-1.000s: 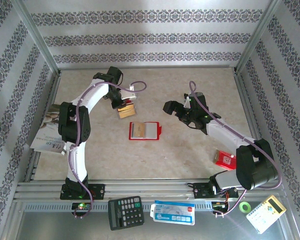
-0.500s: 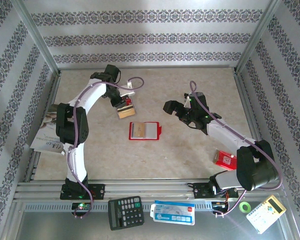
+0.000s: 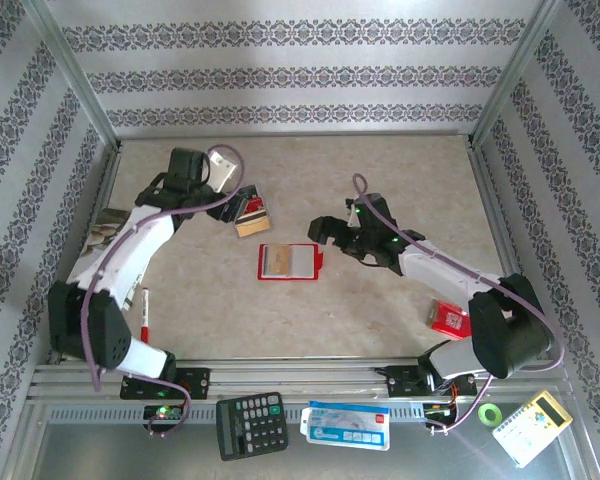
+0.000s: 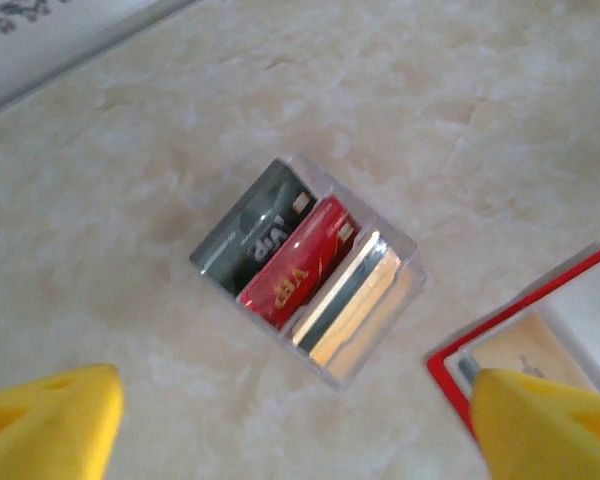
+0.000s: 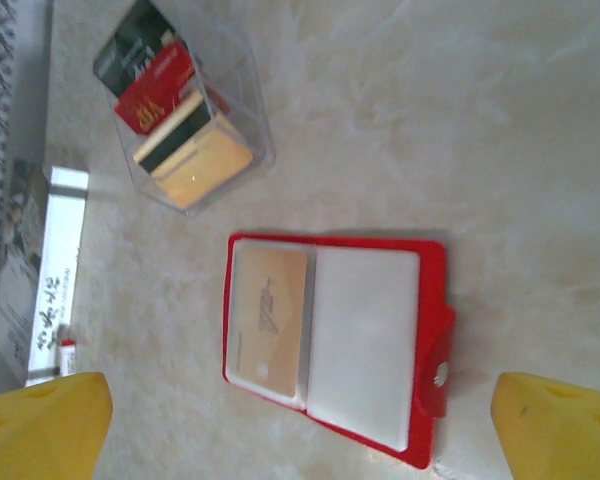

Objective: Take the credit cards out of the card holder

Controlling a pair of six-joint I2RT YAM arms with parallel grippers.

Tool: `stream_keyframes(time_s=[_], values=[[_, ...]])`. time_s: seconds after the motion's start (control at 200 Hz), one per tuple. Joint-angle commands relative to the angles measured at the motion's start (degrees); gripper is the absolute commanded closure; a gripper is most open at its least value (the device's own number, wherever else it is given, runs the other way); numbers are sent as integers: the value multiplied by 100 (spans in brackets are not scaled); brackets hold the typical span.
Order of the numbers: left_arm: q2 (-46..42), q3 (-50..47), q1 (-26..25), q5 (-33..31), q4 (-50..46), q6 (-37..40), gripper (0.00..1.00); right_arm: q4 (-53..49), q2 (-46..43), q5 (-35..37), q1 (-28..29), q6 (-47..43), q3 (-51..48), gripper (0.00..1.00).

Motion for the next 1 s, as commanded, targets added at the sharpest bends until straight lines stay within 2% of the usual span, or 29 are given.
stream_keyframes(time_s=[0.0, 0.24, 0.505, 0.58, 0.645, 0.749, 0.849, 0.994], values=[[-635, -543, 80, -497, 459, -1240, 4, -276, 204, 428, 318, -63, 268, 3], [-1661, -1174, 101, -799, 208, -2466, 0, -962, 576, 1425, 1154, -129, 739, 4], [-2021, -1303, 122, -783, 283, -2682, 0, -2190, 1686, 2440, 1937, -379, 2088, 12], [-1968, -1181, 138, -654, 183, -2660, 0, -2555, 2104, 2426, 1989, -516, 2563, 21], [-1926, -1130, 146, -451, 232, -2736, 0, -2861, 2457, 2439, 1993, -503, 2949, 24], [-1890, -1101, 151, -96, 337, -2790, 0, -3180, 2851, 2630, 1994, -377, 3316, 26], [-1915, -1152, 159, -85, 372, -2798, 0, -3268, 3015, 2860, 1981, -268, 3397, 26], [-1882, -1212, 159, -116, 361, -2789, 0, -3205, 3190, 2593, 1882, -291, 3406, 26]])
